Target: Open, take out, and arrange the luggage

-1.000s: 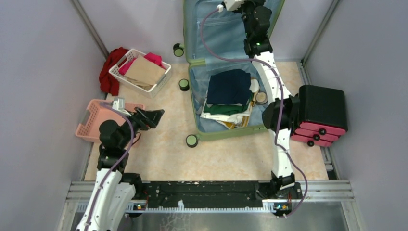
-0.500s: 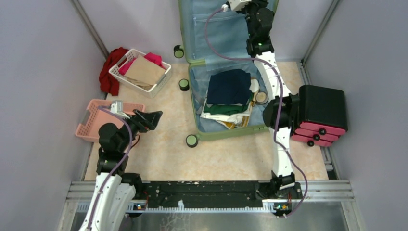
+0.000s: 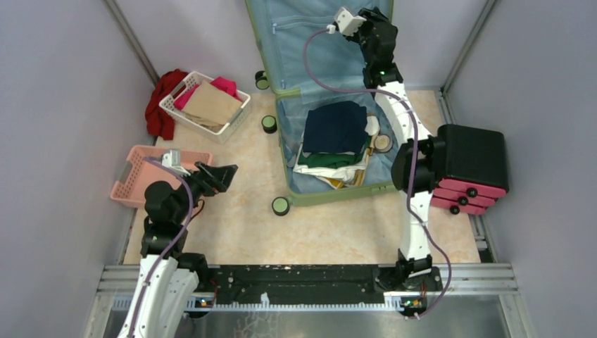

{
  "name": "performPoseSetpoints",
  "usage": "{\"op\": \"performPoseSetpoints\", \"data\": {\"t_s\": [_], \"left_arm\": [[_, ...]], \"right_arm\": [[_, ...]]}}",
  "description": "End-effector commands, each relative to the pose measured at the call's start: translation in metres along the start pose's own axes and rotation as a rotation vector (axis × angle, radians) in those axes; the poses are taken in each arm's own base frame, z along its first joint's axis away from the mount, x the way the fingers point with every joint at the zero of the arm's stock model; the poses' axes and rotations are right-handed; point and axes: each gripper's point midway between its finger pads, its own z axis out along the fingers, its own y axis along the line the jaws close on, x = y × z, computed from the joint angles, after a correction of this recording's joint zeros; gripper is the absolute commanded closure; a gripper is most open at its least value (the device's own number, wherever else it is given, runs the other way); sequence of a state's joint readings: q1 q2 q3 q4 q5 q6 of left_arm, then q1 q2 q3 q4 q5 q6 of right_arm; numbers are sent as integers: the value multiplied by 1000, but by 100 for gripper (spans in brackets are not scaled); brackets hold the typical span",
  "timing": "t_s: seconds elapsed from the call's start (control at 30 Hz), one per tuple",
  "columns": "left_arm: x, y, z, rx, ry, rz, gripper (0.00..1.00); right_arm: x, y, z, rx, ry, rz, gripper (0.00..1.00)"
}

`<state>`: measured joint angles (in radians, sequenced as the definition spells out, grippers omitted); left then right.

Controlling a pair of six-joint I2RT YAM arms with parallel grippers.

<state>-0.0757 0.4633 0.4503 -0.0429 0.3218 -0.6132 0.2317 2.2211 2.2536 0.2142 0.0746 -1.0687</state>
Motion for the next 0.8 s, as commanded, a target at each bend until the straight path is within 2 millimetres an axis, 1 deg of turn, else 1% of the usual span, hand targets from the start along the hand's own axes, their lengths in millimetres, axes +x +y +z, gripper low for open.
{"op": "performPoseSetpoints", "data": {"t_s": [0.0, 0.1, 0.17, 0.27, 0.3, 0.37, 0.4, 0.43, 0.5, 0.6, 0.67, 0.77], "left_arm": [[-15, -10, -4, 22, -40, 30, 1], [-18, -13, -5, 33, -48, 45, 1], [-20, -18, -6, 50, -51, 60, 1], [-22, -24, -8, 76, -53, 64, 1], [-24, -28, -8, 94, -58, 63, 1], [-21, -34, -9, 122, -41, 48, 1], [-24, -40, -9, 151, -51, 48, 1], [-24, -44, -9, 172, -48, 48, 1], [-23, -51, -9, 211, -35, 36, 1], [-18, -60, -7, 271, -2, 8, 1], [-15, -64, -4, 303, 22, -20, 1], [-10, -64, 4, 322, 55, -67, 1]], "right_arm": [[-55, -88, -44, 56, -81, 100, 53], [-61, -83, -66, -51, -78, 165, 46], [-63, -68, -87, -187, -63, 226, 40], [-67, -42, -128, -398, -41, 346, 32], [-68, -38, -146, -452, -34, 387, 29], [-69, -20, -181, -594, -32, 474, 24], [-67, -16, -198, -637, -21, 515, 21], [-63, -8, -215, -687, -6, 563, 19], [-57, 1, -249, -761, 7, 647, 16], [-47, 13, -298, -838, 33, 768, 15], [-34, 19, -324, -852, 76, 819, 14], [-22, 30, -357, -867, 127, 866, 14]]}}
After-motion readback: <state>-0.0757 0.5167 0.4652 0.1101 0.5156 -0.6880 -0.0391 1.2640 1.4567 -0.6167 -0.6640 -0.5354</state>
